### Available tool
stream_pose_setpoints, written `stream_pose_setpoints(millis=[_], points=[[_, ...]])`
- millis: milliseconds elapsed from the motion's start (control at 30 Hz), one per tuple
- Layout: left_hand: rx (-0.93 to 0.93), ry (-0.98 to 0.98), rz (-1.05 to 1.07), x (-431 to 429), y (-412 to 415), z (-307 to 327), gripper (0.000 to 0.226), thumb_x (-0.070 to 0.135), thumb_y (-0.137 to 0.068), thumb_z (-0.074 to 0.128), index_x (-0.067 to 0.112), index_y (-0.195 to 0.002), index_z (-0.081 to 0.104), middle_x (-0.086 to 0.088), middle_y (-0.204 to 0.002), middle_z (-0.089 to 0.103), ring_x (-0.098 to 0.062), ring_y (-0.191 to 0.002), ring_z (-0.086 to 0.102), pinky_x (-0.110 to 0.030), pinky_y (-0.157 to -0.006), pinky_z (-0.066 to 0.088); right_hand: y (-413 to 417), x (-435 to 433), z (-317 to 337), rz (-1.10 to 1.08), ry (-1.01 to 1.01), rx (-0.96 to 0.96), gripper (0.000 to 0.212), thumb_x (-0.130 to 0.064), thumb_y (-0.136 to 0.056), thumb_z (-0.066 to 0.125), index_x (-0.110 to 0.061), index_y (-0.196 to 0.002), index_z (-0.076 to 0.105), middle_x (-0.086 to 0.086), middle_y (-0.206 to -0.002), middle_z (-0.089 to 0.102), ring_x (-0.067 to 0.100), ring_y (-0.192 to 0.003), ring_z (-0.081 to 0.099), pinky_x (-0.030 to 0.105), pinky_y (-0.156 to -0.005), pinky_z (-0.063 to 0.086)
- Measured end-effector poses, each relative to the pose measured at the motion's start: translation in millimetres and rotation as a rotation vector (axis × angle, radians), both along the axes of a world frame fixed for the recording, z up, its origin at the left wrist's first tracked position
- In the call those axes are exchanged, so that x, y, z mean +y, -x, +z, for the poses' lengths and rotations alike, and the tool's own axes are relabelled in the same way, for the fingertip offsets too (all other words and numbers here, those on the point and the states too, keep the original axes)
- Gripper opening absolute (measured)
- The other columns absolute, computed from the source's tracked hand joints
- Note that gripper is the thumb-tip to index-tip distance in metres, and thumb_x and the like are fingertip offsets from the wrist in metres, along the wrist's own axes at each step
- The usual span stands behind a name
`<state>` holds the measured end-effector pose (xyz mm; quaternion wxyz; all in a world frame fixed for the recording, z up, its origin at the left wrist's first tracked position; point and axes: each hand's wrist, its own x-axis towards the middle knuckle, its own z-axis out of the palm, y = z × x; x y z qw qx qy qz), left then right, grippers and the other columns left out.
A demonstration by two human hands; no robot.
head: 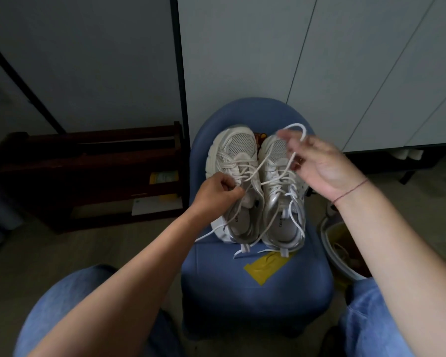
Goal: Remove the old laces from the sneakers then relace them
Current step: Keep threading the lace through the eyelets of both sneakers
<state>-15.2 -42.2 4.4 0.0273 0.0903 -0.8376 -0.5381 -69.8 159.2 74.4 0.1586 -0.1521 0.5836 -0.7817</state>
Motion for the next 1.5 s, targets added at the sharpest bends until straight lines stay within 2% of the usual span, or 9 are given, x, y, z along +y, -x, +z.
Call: stream_pose_setpoints(millis=[100, 267, 467, 633, 833, 1033, 1133, 1267, 1500], points=[[-0.003, 0.005, 0.003, 1.0, 0.7, 0.3, 0.015, 0.021, -0.085, 0.071, 0.021, -0.082, 0.057, 0.007, -0.070, 0.051, -0.006, -0.061, 0.047, -0.022, -0.058, 0.039, -4.3, -1.3, -20.4, 0.016, -0.415, 0.118, 0.034, -0.005, -0.081, 0.066, -0.016, -0.113, 0.063, -0.004, -0.103, 0.065, -0.001, -0.085, 0.062, 0.014, -0.075, 0.046], [-0.008, 0.002, 0.008, 1.1, -0.4, 0.6, 0.014, 0.022, -0.085, 0.071, 0.022, -0.083, 0.057, 0.008, -0.071, 0.051, -0.007, -0.063, 0.048, -0.022, -0.058, 0.040, -0.4, -9.7, -42.0, -0.086, -0.899, 0.391, 0.028, -0.006, -0.083, 0.069, -0.016, -0.109, 0.067, -0.006, -0.087, 0.061, 0.009, -0.082, 0.058, 0.026, -0.082, 0.046], [0.000, -0.016, 0.010, 0.2, -1.5, 0.5, 0.015, 0.021, -0.084, 0.071, 0.022, -0.081, 0.057, 0.008, -0.069, 0.051, -0.005, -0.060, 0.047, -0.022, -0.059, 0.041, -4.3, -12.1, -25.7, -0.167, -0.472, -0.023, 0.042, -0.021, -0.105, 0.028, -0.001, -0.097, 0.065, 0.007, -0.085, 0.068, 0.013, -0.073, 0.063, 0.016, -0.057, 0.048], [0.004, -0.006, 0.011, 0.8, -1.0, 0.9, 0.015, 0.022, -0.084, 0.071, 0.021, -0.082, 0.057, 0.008, -0.069, 0.051, -0.005, -0.060, 0.047, -0.021, -0.057, 0.040, -3.3, -0.7, 5.5, -0.130, -0.156, -0.230, 0.046, -0.027, -0.105, 0.025, -0.001, -0.090, 0.060, 0.006, -0.058, 0.063, 0.008, -0.043, 0.051, 0.016, -0.039, 0.036], [0.001, -0.074, -0.003, -1.5, -0.5, 9.2, 0.032, 0.034, -0.082, 0.078, 0.022, -0.104, 0.059, 0.006, -0.092, 0.058, -0.012, -0.088, 0.060, -0.025, -0.077, 0.050, -17.3, 0.8, 26.2, 0.017, -0.938, 0.163, 0.011, -0.017, -0.092, 0.060, -0.007, -0.087, 0.063, 0.000, -0.056, 0.054, 0.007, -0.044, 0.042, 0.015, -0.043, 0.036], [0.652, 0.191, -0.239, 4.0, -29.4, 70.4, 0.055, 0.047, -0.094, 0.048, 0.024, -0.143, 0.039, 0.008, -0.140, 0.043, -0.010, -0.137, 0.036, -0.024, -0.114, 0.027, -46.6, -23.1, 37.7, 0.258, -1.251, 0.467, 0.011, -0.028, -0.097, 0.049, -0.022, -0.092, 0.055, 0.000, -0.083, 0.063, 0.017, -0.076, 0.059, 0.036, -0.078, 0.050], [0.600, 0.258, -0.407, 11.9, -36.2, 69.1, 0.050, 0.043, -0.096, 0.046, 0.012, -0.134, 0.055, 0.003, -0.123, 0.061, -0.006, -0.119, 0.053, -0.033, -0.107, 0.039, -57.9, -32.1, 45.6, 0.268, -1.222, 0.527, 0.019, -0.013, -0.093, 0.044, -0.023, -0.080, 0.052, -0.002, -0.079, 0.060, 0.015, -0.077, 0.057, 0.031, -0.070, 0.046], [0.434, 0.155, -0.357, 8.1, -32.1, 67.1, 0.034, 0.043, -0.094, 0.051, 0.011, -0.097, 0.062, -0.008, -0.076, 0.068, -0.016, -0.067, 0.061, -0.040, -0.066, 0.052, -61.3, -26.5, 52.6, 0.259, -0.928, 0.429, 0.026, -0.001, -0.096, 0.041, -0.013, -0.078, 0.055, 0.002, -0.066, 0.058, 0.004, -0.053, 0.048, 0.013, -0.050, 0.037], [0.364, 0.103, -0.299, -24.1, -29.1, 68.7, 0.026, 0.019, -0.101, 0.052, 0.023, -0.075, 0.053, 0.010, -0.054, 0.046, -0.006, -0.047, 0.044, -0.024, -0.048, 0.041, -52.3, 9.1, 47.5, 0.123, -0.740, 0.327, 0.022, -0.017, -0.096, 0.050, -0.012, -0.084, 0.069, -0.008, -0.053, 0.048, 0.003, -0.051, 0.037, 0.011, -0.047, 0.031]])
